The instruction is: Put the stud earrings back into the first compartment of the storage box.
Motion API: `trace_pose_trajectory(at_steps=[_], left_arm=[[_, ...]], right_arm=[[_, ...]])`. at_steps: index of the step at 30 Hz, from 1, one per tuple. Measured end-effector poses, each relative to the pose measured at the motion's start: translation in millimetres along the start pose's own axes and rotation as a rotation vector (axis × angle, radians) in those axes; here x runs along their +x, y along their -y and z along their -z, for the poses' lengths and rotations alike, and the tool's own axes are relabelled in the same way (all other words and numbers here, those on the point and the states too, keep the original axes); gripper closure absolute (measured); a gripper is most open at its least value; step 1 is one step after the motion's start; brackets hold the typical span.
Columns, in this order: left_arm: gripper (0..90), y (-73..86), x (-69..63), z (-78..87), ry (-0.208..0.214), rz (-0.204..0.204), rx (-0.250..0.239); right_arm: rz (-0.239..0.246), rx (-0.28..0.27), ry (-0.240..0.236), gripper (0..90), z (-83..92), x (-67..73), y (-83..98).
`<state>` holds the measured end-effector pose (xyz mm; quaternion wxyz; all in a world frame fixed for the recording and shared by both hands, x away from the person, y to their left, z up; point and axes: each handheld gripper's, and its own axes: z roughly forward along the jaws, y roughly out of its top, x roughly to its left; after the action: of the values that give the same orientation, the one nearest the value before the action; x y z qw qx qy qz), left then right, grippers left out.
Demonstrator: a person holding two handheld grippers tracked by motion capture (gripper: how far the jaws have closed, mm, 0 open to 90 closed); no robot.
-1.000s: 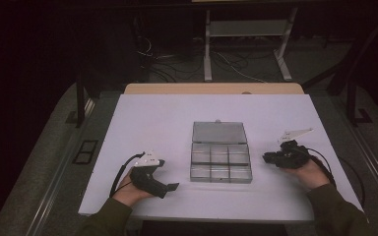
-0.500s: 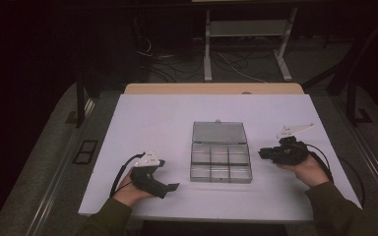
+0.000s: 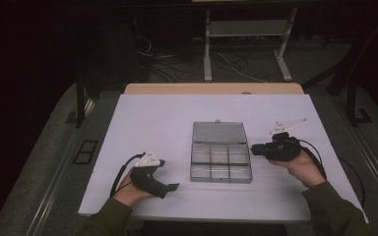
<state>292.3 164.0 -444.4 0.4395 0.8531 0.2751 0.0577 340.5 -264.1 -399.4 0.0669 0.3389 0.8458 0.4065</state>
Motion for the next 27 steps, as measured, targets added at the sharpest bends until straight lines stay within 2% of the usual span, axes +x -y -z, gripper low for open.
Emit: trace_pose_trajectory(at_steps=[14,27], left_arm=[[0.0,-0.1,-0.3,0.3,0.002,0.000,-0.002],[0.0,0.0,-0.3,0.4,0.003,0.000,-0.003]], right_arm=[[0.042,-0.011,-0.066,79.1,-23.0,10.6,-28.6],[0.084,-0.011,-0.099,79.1,-42.4,20.0,-46.8]])
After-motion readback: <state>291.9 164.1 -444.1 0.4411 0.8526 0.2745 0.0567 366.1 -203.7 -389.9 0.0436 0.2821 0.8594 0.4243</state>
